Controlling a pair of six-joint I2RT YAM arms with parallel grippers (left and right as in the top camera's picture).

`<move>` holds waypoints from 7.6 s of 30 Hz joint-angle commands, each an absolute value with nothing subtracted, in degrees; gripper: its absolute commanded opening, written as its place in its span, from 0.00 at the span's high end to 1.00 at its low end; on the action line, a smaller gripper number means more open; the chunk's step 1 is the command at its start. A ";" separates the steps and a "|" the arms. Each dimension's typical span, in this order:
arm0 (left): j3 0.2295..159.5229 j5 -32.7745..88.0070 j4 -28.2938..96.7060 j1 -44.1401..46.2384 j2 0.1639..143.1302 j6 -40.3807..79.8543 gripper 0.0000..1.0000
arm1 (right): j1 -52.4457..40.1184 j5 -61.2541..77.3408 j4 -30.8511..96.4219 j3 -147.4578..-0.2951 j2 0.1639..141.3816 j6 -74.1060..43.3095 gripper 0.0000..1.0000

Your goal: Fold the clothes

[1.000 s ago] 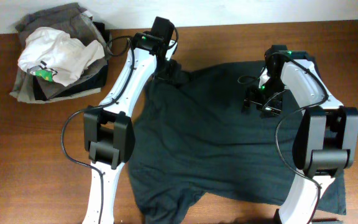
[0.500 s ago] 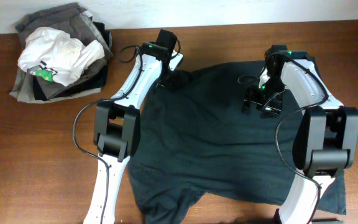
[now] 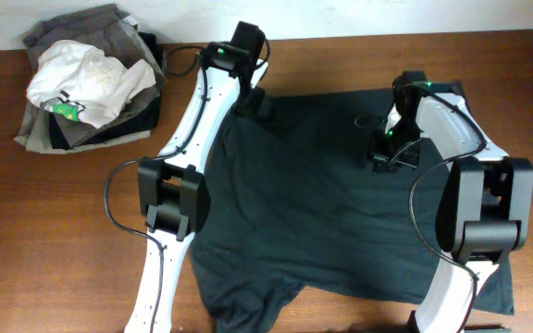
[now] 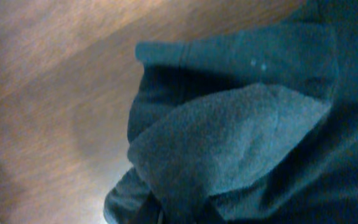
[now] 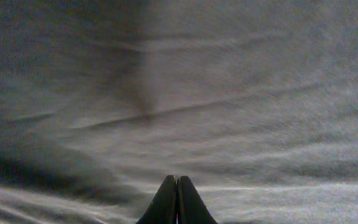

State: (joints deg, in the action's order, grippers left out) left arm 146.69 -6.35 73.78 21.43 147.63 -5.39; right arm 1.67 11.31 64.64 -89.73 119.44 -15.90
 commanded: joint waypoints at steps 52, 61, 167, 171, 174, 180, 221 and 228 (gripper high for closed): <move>150.58 20.60 81.49 10.83 155.76 -3.90 0.99 | 4.29 9.78 62.43 -90.08 118.56 -16.32 0.80; 164.00 20.58 92.09 12.69 155.50 -6.83 0.99 | 8.62 9.82 56.84 -99.35 118.56 -15.79 0.57; 166.06 14.96 93.08 14.85 155.68 -7.01 0.99 | 16.16 -9.04 36.01 -125.67 146.91 -0.43 0.31; 166.06 14.98 93.10 14.87 155.68 -7.01 0.99 | 17.30 -4.01 36.84 -125.64 148.49 -0.45 0.32; 166.06 14.98 93.14 14.87 155.68 -7.01 0.99 | 18.35 -3.36 37.45 -125.62 149.14 -0.38 0.34; 166.06 14.98 93.10 14.87 155.68 -7.01 0.99 | 19.31 0.69 39.44 -125.29 149.64 2.90 0.49; 149.95 1.72 96.75 14.52 140.86 0.69 0.99 | 19.70 -3.53 80.03 -126.02 125.91 -18.17 0.96; 141.14 3.31 96.75 11.55 139.68 2.26 0.99 | 23.16 -3.44 84.51 -126.02 122.39 -19.46 0.96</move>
State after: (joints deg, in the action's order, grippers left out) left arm 143.02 2.61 96.60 13.45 142.54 1.19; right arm 20.56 -2.50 83.48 -126.10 126.58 -18.17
